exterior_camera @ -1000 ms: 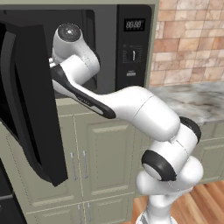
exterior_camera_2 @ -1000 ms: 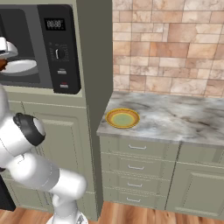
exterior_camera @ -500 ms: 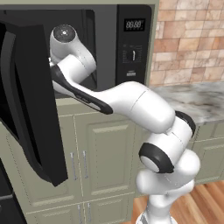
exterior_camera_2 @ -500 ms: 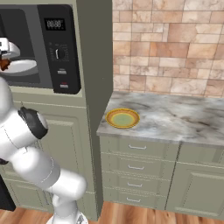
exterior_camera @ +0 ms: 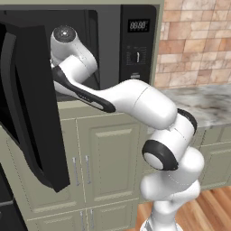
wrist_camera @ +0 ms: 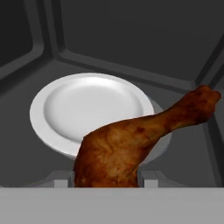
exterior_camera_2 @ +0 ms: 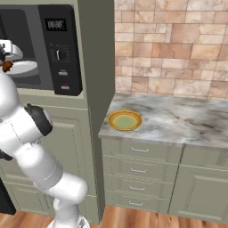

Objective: Pick the chicken drumstick from the counter and place it in the microwave. Then turn on the microwave.

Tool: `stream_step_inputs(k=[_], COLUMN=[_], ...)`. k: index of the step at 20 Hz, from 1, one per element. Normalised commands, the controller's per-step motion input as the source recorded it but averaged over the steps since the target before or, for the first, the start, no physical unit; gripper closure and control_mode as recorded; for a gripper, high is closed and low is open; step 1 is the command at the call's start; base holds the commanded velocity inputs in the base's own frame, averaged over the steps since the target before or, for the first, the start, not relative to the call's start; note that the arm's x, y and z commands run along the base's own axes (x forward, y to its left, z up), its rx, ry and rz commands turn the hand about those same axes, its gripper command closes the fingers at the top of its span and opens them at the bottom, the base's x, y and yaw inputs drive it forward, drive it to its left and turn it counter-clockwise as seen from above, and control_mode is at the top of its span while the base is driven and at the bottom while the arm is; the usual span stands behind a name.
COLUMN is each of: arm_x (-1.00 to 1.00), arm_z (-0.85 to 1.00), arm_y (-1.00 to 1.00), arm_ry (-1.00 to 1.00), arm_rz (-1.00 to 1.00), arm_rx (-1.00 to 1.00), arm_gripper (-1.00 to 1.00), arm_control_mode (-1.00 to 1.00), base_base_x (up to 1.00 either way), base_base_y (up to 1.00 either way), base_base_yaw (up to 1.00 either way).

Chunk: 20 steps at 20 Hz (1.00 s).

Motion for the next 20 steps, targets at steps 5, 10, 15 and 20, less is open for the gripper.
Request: stream_step_inputs(k=[5, 10, 15, 20], arm_x=[0.13, 0.1, 0.1, 0.09], arm_z=[-0.07, -0.04, -0.04, 0.0], arm_y=[0.09, 0.09, 0.09, 0.07], arm_ry=[0.0, 0.01, 0.0, 0.0], arm_rz=[-0.03, -0.04, -0.04, -0.05], arm_rx=[0.0, 0.0, 0.0, 0.0], arm_gripper=[1.0, 1.0, 1.0, 1.0], arm_control_mode=[-1.0, -1.0, -1.0, -1.0], base_base_x=[0.0, 0.0, 0.0, 0.0], base_base_y=[0.0, 0.0, 0.0, 0.0], base_base_yaw=[0.0, 0.0, 0.0, 0.0])
